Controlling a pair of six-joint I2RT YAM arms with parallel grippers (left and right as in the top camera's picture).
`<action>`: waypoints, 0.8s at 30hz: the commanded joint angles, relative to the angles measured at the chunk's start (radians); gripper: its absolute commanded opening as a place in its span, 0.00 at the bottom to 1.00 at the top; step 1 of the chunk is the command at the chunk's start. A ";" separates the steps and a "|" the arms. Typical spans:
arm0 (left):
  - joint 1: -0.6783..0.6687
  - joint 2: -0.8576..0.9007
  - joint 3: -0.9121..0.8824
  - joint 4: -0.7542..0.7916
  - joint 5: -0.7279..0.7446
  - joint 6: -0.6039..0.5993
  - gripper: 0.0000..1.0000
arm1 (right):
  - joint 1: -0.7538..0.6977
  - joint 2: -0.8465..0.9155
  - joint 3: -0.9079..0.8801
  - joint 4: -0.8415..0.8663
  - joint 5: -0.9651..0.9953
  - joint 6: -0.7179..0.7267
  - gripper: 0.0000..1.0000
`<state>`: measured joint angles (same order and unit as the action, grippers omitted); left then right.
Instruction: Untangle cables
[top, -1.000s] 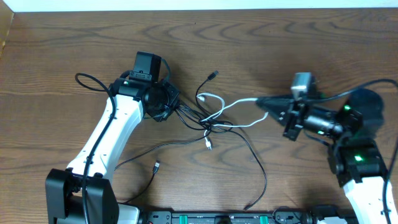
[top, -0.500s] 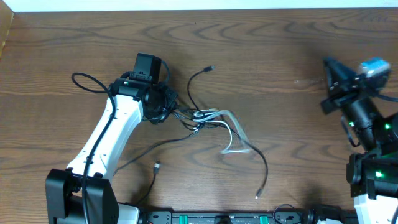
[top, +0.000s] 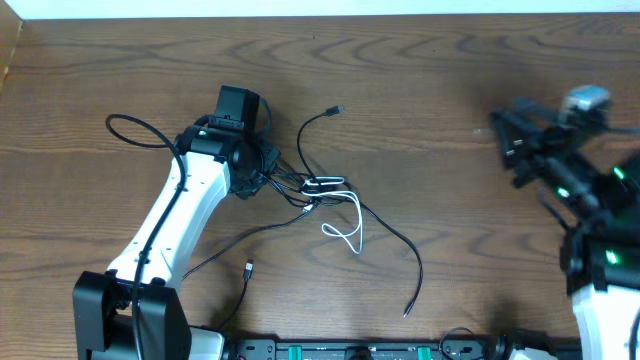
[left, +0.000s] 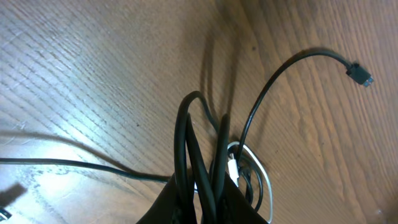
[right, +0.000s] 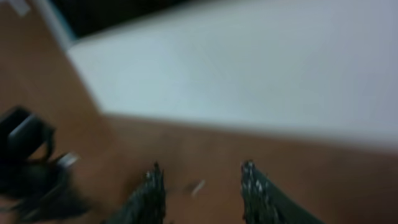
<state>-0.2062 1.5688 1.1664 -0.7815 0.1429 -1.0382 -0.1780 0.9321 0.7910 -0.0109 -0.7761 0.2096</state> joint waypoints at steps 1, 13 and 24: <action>0.004 -0.020 0.013 -0.003 -0.027 0.016 0.15 | 0.079 0.130 -0.001 -0.118 -0.122 0.029 0.43; 0.004 -0.020 0.013 -0.004 -0.023 0.016 0.15 | 0.500 0.476 -0.001 -0.030 -0.125 -0.081 0.58; 0.004 -0.020 0.013 -0.003 -0.023 0.012 0.15 | 0.725 0.673 -0.001 0.040 0.227 -0.383 0.65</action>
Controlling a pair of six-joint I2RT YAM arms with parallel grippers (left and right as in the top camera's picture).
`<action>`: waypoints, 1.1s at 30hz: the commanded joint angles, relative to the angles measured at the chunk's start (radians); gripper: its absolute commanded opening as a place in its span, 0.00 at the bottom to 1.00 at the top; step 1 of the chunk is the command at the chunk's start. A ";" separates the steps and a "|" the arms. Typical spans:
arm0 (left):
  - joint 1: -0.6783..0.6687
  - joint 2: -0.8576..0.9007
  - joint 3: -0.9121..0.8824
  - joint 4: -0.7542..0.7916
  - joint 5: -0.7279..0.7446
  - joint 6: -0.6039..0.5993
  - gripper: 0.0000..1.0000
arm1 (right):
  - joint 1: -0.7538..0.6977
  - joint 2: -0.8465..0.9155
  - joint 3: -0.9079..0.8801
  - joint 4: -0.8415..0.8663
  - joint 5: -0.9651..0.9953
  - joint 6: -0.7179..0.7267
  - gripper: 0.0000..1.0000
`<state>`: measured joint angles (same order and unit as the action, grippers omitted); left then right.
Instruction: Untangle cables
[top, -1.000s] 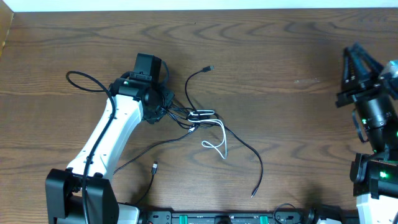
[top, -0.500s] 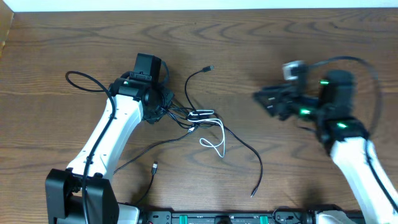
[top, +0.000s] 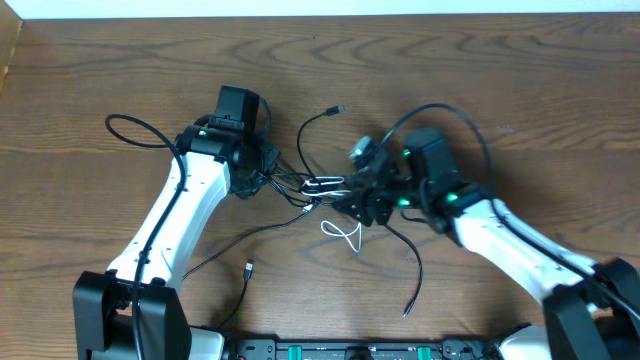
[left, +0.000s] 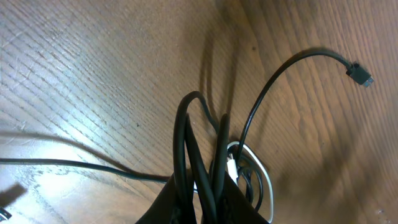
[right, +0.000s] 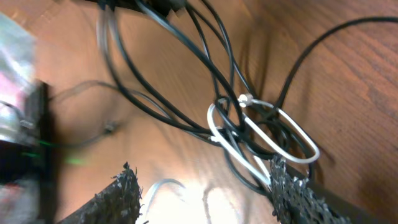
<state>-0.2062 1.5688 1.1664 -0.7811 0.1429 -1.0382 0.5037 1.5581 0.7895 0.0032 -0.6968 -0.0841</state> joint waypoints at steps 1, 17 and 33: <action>0.004 -0.020 0.013 -0.004 -0.023 0.012 0.15 | 0.066 0.079 0.000 0.058 0.179 -0.089 0.65; 0.004 -0.020 0.013 -0.005 -0.020 0.013 0.15 | 0.057 0.056 0.001 0.156 0.151 0.067 0.01; 0.004 -0.020 0.013 -0.019 -0.021 0.013 0.16 | -0.168 -0.443 0.001 0.056 -0.137 0.091 0.01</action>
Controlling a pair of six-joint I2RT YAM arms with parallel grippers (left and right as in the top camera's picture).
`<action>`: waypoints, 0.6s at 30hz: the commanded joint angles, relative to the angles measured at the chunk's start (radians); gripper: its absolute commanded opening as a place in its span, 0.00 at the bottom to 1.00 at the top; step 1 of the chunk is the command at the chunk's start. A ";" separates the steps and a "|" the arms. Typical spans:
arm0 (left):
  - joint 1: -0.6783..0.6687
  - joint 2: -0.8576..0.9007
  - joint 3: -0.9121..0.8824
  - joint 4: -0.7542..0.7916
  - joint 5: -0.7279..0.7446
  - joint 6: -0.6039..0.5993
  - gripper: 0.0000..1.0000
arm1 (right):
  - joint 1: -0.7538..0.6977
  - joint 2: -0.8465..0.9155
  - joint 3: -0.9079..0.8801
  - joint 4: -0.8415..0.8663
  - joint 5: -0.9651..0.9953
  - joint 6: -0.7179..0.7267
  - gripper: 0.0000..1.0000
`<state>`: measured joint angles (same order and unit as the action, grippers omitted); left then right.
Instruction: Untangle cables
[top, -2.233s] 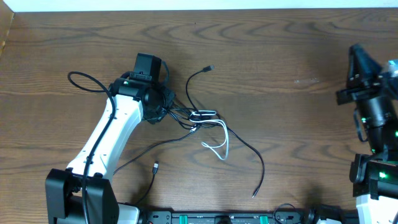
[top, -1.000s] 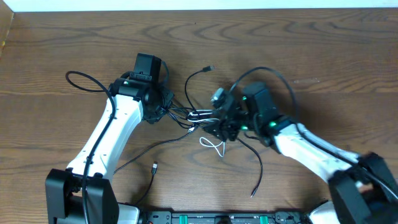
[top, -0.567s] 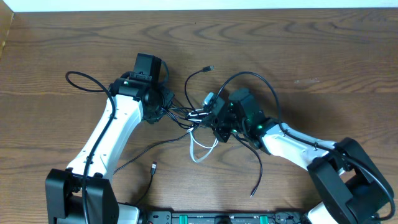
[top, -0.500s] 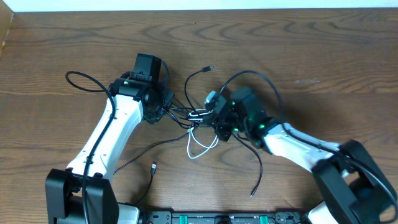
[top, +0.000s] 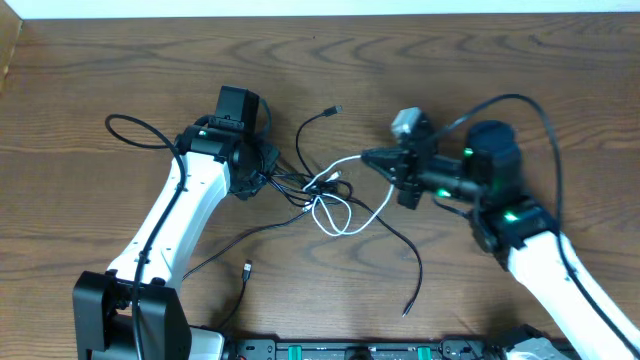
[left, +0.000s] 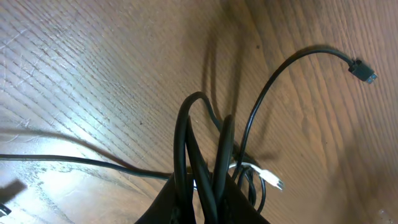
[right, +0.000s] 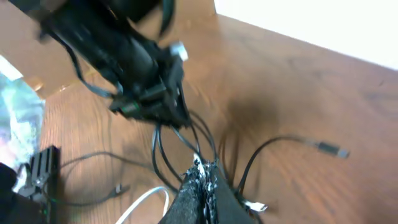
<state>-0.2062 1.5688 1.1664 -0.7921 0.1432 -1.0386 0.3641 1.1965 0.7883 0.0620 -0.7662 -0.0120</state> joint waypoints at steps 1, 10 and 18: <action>0.004 -0.020 0.013 -0.008 -0.021 0.013 0.16 | -0.039 -0.114 0.002 -0.008 -0.064 0.018 0.01; 0.004 -0.020 0.013 -0.015 -0.021 0.013 0.16 | -0.210 -0.385 0.002 0.015 0.414 0.019 0.01; 0.004 -0.020 0.013 -0.015 -0.021 0.013 0.16 | -0.229 -0.430 0.002 -0.164 0.296 0.041 0.16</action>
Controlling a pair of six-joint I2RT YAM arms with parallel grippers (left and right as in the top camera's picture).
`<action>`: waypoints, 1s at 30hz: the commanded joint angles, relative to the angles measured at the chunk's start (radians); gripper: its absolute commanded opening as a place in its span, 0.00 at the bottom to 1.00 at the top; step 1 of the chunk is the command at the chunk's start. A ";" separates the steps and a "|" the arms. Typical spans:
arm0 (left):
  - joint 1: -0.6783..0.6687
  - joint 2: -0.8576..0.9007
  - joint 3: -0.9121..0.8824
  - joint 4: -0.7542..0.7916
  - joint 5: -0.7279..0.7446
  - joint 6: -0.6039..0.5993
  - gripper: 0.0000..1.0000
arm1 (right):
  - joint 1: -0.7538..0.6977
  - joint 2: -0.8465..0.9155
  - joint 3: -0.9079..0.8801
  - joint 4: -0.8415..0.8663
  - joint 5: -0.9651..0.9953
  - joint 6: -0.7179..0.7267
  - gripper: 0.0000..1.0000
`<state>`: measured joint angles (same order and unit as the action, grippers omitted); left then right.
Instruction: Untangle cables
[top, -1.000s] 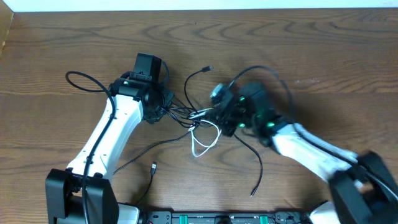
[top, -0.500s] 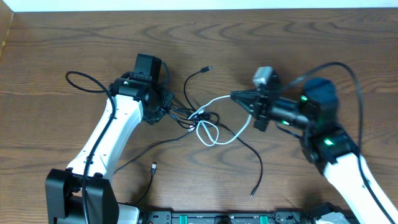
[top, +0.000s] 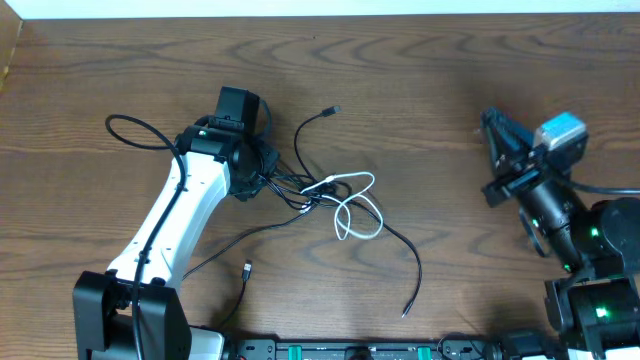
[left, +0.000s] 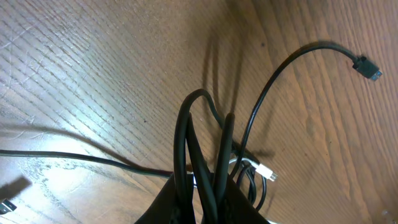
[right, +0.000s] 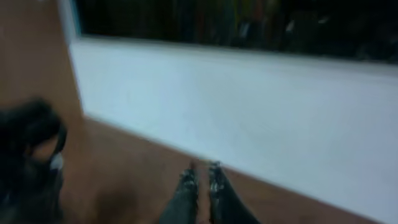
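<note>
My left gripper (top: 255, 178) is shut on a bundle of black cables (left: 193, 137) near the table's middle left; in the left wrist view the gripper (left: 202, 186) pinches several strands. A white cable (top: 358, 205) lies in loose loops just right of the bundle, its plug (left: 267, 172) beside the black strands. One black cable arcs up to a free plug (top: 337, 109). My right gripper (top: 497, 150) is far to the right, raised and away from the cables. In the blurred right wrist view the gripper (right: 201, 168) shows only a narrow gap between its fingers and holds nothing.
A long black cable runs right and down to a free end (top: 405, 312). Another strand ends in a plug (top: 248, 268) near the front. A black loop (top: 130, 125) lies left of my left arm. A white wall borders the wooden table (top: 430, 60) at the back.
My right gripper has let go of the white cable and moved from the table's middle to the far right. The white cable has dropped back into loops beside the bundle. My left gripper has not moved.
My right gripper was open at the far right while my left held the black bundle. Then it was down over the tangle, open round the white cable. Then it was shut on the white cable, drawn out rightward. Now it is back right, the cable lying looser.
</note>
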<state>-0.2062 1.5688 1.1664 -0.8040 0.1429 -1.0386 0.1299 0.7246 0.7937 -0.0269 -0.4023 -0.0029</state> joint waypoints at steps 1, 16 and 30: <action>0.004 -0.020 0.013 -0.003 -0.021 0.013 0.15 | 0.012 0.068 -0.004 -0.108 -0.118 0.053 0.21; 0.004 -0.020 0.013 -0.003 -0.021 0.013 0.17 | 0.241 0.672 -0.004 -0.003 -0.516 -0.114 0.89; 0.004 -0.020 0.013 -0.003 -0.021 0.013 0.17 | 0.397 0.918 -0.004 0.254 -0.454 -0.094 0.74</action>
<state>-0.2062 1.5688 1.1664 -0.8040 0.1432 -1.0386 0.4870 1.6279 0.7906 0.2054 -0.8711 -0.0883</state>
